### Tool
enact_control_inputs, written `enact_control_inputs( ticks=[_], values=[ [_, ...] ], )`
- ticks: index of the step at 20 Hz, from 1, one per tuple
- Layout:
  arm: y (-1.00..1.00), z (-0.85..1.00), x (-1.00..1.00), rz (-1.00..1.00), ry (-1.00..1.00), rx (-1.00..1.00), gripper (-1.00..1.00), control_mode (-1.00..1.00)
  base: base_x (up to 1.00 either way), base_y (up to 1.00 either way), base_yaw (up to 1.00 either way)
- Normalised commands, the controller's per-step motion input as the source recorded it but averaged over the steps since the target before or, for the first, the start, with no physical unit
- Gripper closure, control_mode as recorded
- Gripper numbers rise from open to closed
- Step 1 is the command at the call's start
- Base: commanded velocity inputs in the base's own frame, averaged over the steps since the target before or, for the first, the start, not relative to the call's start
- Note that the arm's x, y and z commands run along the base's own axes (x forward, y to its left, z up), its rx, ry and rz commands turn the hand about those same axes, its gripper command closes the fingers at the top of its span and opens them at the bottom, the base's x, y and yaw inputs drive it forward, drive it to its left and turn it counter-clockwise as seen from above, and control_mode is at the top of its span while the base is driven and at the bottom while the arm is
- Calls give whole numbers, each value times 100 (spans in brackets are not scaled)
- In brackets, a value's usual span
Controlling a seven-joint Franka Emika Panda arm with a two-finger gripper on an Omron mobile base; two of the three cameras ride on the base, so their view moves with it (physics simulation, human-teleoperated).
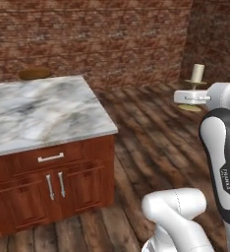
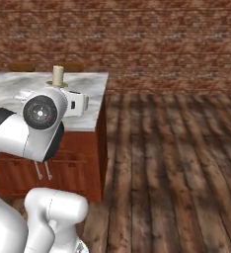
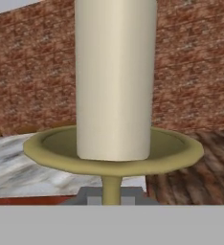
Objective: Get the candle and the beer from the cabinet and move them to the dining counter.
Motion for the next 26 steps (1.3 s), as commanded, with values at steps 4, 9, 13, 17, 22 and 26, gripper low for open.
enact_control_inputs(
  ticks=[4,9,13,17,22,26],
  values=[
    [0,0,0,0,0,0,100,100,47,-60,0],
    [0,0,0,0,0,0,100,100,53,-58,0],
    [0,0,0,0,0,0,100,100,56,-55,0],
    [0,0,0,0,0,0,100,100,57,-55,0],
    [0,0,0,0,0,0,100,100,61,-52,0],
    [0,0,0,0,0,0,100,100,63,-51,0]
  ],
)
